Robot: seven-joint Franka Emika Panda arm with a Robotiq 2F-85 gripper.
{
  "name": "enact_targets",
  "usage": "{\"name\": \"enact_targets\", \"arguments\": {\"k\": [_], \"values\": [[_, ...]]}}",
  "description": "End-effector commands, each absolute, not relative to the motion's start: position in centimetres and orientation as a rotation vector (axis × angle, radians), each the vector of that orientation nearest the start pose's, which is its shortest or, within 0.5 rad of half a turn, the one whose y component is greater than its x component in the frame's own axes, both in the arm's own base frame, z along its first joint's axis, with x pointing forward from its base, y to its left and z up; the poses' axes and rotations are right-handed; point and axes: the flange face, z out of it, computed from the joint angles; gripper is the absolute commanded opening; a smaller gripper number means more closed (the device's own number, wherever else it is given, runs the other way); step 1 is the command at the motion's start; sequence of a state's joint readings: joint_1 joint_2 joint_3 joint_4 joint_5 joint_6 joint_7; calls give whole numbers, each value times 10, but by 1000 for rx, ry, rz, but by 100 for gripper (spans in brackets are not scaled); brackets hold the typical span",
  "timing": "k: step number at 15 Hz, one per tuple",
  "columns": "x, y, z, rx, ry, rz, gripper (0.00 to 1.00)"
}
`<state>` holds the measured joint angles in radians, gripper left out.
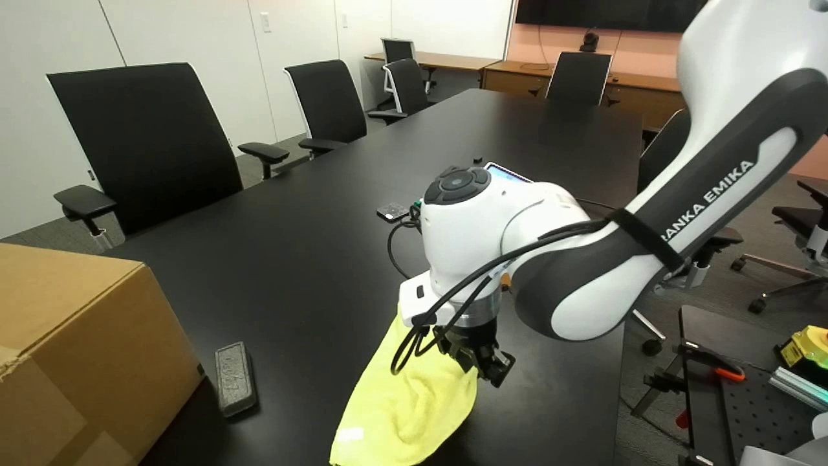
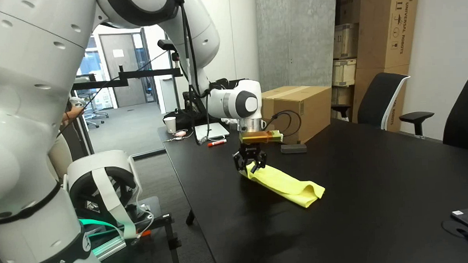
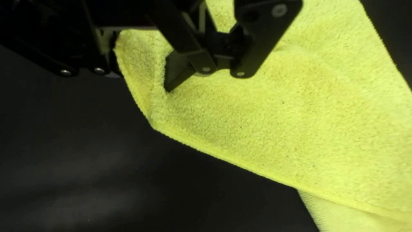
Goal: Fold the towel in half
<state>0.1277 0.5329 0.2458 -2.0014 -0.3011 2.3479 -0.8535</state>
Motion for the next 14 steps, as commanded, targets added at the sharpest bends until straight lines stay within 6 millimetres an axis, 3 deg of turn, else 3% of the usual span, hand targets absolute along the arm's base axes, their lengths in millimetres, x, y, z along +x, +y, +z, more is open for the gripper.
{"name": "enact_targets", "arguments": {"k": [1, 7, 14], "values": [[561, 228, 221, -2369, -2184, 304, 7], [587, 277, 238, -2273, -2395, 392, 7], [640, 307, 219, -2241, -2606, 424, 6]]}}
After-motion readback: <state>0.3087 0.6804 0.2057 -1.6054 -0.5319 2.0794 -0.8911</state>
